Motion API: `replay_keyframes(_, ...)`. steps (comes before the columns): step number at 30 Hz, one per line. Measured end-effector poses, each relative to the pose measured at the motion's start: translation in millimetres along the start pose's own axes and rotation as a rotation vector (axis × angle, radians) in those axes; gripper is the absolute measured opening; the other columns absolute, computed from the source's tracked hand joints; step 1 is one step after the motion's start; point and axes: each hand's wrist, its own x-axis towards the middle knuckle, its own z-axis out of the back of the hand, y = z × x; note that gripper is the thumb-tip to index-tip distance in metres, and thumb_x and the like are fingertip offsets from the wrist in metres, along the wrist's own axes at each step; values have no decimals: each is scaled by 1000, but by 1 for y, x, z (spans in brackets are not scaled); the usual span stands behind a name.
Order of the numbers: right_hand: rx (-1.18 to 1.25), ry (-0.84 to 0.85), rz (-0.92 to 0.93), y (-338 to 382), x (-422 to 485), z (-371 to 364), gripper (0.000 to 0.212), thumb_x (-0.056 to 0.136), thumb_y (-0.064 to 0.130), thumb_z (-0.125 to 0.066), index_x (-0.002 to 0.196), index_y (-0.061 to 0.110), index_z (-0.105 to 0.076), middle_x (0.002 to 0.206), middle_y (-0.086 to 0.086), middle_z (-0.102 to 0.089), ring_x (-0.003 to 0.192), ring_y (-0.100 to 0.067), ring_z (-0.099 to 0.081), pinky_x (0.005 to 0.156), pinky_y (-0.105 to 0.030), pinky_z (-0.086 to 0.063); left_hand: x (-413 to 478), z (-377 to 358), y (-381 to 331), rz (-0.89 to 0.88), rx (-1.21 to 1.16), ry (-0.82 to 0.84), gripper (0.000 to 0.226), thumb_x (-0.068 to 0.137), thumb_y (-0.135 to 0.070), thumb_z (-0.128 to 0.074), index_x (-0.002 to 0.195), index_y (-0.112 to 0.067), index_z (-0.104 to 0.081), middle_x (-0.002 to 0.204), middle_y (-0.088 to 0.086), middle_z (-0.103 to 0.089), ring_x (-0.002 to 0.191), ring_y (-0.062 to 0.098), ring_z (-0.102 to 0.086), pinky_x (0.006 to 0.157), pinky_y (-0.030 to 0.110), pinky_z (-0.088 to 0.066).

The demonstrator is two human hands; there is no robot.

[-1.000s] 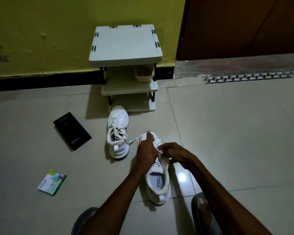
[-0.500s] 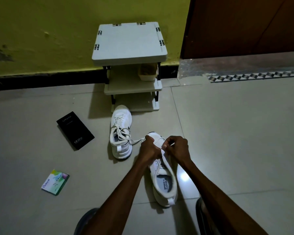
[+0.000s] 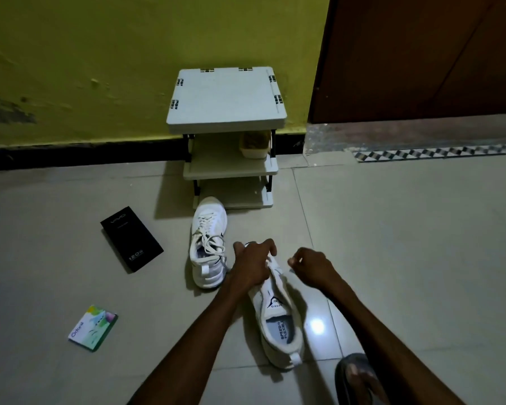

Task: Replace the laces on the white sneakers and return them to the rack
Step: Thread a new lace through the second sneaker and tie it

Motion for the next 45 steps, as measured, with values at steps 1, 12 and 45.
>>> replay_keyframes(1, -83, 56, 18, -3, 1, -10, 30, 97, 40, -53, 108, 14, -64, 107, -8, -69, 104, -26, -63, 79, -29, -45, 0, 3, 5, -31, 59, -11, 37, 81, -3, -54, 107, -29, -52, 93, -3, -58, 93, 19, -44, 76, 29, -14)
replay_keyframes(12, -28, 62, -61, 21, -3, -37, 53, 75, 66, -66, 69, 21, -41, 78, 3, -51, 75, -16, -53, 53, -23, -32, 6, -3, 31, 13, 365, -197, 29, 93, -7, -49, 121, -15, -48, 116, 7, -53, 100, 24, -59, 71, 32, -45)
replay_keyframes(45, 633, 263, -136, 2, -20, -15, 45, 99, 47, -47, 79, 9, -61, 64, -3, -51, 45, -9, -35, 45, -21, -25, 13, 32, 6, 141, -717, -264, 47, 78, -54, -73, 112, -23, -60, 94, -1, -64, 85, 12, -63, 76, 22, -50)
